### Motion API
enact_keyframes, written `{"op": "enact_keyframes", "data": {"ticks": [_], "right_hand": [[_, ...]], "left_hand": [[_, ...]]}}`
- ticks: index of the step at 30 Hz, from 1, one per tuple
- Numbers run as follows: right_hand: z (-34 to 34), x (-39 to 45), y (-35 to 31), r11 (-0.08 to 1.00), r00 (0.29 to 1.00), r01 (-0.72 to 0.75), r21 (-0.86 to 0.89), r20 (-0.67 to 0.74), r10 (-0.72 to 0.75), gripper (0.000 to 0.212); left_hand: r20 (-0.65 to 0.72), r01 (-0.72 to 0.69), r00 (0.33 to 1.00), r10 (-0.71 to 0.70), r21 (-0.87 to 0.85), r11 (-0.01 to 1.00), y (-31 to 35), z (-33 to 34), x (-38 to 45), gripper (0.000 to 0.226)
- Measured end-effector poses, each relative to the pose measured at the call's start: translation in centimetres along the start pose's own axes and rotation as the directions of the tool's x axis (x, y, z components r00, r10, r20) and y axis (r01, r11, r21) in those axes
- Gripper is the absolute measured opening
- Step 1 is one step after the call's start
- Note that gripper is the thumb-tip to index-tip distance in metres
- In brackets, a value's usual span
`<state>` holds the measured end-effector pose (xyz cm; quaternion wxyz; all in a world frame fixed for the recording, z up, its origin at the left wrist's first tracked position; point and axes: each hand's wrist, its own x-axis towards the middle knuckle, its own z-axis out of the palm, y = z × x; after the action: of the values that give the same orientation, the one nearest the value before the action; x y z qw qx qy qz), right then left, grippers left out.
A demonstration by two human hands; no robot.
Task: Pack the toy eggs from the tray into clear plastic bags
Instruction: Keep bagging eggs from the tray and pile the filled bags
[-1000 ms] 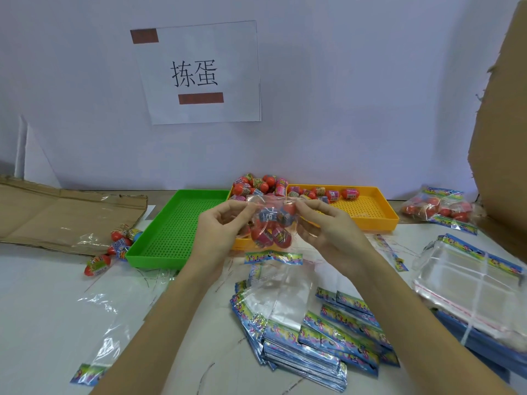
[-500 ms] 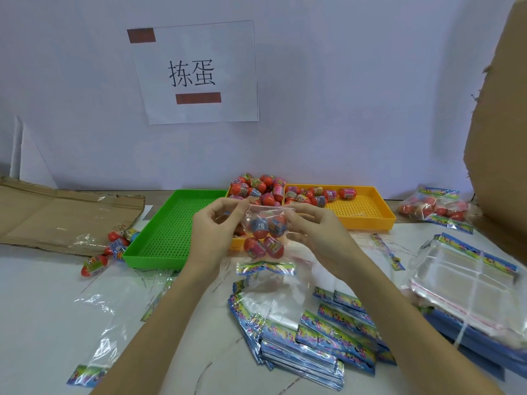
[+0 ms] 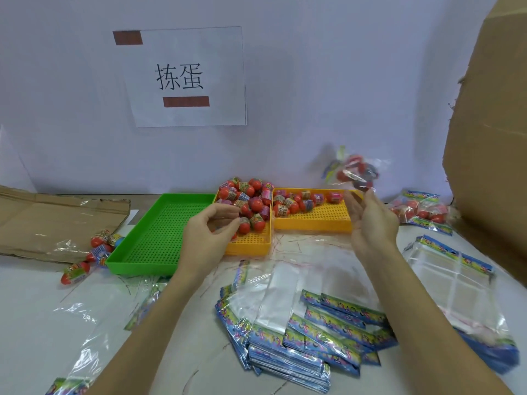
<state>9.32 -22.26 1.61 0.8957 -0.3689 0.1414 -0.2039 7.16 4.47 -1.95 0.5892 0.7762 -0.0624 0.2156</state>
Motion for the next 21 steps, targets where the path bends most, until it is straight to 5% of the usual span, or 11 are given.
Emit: {"op": "enact_keyframes", "data": {"ticks": [5,8,11,14,21], "right_hand": [[0.1,-0.4,0.6,0.971,0.97,-0.235,-0.048,0.052,0.237,0.034],[0.6,-1.0,1.1,0.953,0.96,-0.251,-0.167,0.083,0.267,0.02],[0.6,-1.0,1.3,0.931,0.962,-0.234,-0.281,0.071,0.263,0.02],[0.4,-0.9,1.5,0.907,0.963,-0.226,-0.356,0.057,0.262,0.02],[0.4,-0.8,1.6,0.88,0.958,-0.237,-0.411,0.052,0.283,0.019]], "left_hand": [[0.175,-0.267,0.956,0.235,0.194,0.944,0.4,1.2,-1.1,0.011],[0.407,-0.504,0.824,0.395,0.205,0.839,0.8,2.8,-2.5,0.02],[0.674,-0.61,0.631,0.384,0.125,0.783,1.0,5.0,-4.7,0.037],[0.782,-0.731,0.494,0.381,0.136,0.669,0.4,6.4,-5.9,0.041],[0.691,-0.8,0.526,0.496,0.203,0.565,0.4,5.7,-4.9,0.019]]}}
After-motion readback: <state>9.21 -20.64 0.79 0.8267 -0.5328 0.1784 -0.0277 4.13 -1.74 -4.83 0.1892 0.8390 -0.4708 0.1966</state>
